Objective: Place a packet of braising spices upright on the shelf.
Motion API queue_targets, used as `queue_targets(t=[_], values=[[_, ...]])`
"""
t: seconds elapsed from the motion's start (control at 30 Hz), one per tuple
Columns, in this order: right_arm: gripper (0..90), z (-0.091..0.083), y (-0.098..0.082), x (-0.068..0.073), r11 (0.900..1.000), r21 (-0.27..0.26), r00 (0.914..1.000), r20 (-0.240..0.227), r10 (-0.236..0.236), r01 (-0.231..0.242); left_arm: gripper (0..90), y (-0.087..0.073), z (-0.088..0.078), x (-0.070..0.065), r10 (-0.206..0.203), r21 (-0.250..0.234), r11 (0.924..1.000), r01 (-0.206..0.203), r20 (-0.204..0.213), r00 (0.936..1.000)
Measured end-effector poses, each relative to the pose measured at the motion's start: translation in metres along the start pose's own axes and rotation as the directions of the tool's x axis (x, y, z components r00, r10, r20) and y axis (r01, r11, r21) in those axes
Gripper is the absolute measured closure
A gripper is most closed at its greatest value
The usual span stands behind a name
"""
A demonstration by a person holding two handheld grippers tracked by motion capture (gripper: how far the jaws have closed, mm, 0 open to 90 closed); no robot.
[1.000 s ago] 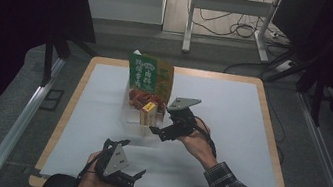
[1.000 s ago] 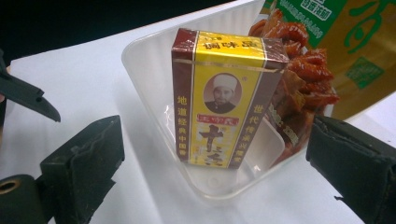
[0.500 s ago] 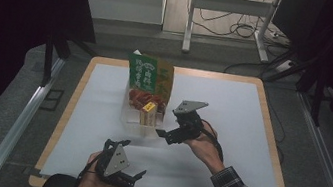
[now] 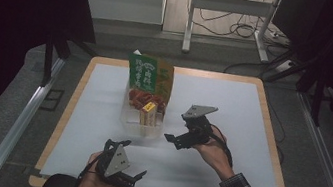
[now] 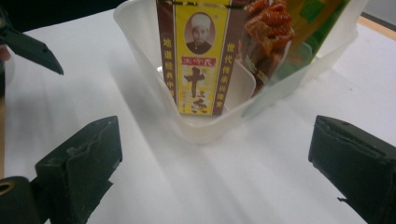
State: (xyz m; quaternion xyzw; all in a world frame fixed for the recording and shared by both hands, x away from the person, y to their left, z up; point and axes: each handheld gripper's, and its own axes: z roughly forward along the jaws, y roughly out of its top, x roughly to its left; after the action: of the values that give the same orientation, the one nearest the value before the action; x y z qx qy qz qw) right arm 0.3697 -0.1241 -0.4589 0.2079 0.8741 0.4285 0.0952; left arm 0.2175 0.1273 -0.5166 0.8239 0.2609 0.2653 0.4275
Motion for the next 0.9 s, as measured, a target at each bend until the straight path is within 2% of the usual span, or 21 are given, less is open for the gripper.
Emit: queue_targets(t=[0.9], values=[[0.8,-0.038,-0.034,-0.006,0.998,0.005,0.9966,0.056,0.060,-0.061,0.0,0.000,0.000,0.000,-0.015,0.000,0.9999,0.015,0.012,0.9998]])
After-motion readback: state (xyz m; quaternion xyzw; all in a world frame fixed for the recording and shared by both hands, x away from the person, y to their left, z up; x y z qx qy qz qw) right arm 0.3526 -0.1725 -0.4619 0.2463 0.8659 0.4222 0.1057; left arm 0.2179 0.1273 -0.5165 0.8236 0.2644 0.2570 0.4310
